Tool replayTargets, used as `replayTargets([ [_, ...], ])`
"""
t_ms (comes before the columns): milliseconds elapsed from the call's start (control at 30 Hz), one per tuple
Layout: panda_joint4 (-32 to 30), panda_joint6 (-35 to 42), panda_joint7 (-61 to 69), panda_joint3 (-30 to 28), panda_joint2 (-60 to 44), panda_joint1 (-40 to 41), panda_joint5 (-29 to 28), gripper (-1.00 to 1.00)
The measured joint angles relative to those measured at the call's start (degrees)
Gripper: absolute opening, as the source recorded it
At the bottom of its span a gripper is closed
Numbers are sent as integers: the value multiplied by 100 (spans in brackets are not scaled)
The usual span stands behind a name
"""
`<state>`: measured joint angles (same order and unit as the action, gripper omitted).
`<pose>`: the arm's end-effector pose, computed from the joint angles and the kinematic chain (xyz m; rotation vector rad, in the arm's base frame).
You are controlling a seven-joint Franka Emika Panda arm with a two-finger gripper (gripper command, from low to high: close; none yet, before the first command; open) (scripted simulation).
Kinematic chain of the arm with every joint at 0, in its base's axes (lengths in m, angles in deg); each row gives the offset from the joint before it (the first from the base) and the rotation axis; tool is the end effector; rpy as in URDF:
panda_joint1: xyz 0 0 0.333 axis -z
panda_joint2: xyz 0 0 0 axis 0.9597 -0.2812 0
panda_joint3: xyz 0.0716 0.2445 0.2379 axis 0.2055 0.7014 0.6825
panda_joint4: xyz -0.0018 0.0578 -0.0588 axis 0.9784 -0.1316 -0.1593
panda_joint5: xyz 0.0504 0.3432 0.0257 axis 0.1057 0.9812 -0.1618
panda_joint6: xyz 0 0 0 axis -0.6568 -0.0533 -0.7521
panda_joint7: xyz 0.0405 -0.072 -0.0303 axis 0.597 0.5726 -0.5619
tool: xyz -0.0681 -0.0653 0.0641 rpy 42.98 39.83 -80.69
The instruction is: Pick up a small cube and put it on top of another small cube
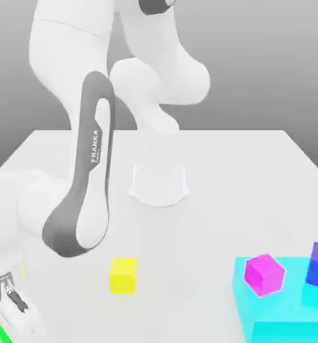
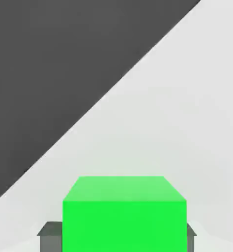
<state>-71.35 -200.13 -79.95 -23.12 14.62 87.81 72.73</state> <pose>0.4985 -0.2357 0.1948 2.2313 -2.2114 0.0013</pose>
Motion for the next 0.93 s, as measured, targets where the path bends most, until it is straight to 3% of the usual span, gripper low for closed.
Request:
replayTargets([
  [167, -208, 632, -74, -114, 848, -290, -352, -100],
  [700, -921, 1661, 2594, 2181, 2644, -2374, -1215, -100],
  [800, -968, 1503, 3074, 2573, 2532, -2981, -1520, -100],
  [833, -980, 1332, 3164, 2651, 2363, -3100, -1693, 100],
  [933, -980, 1332, 3164, 2651, 2363, -3100, -1693, 100],
])
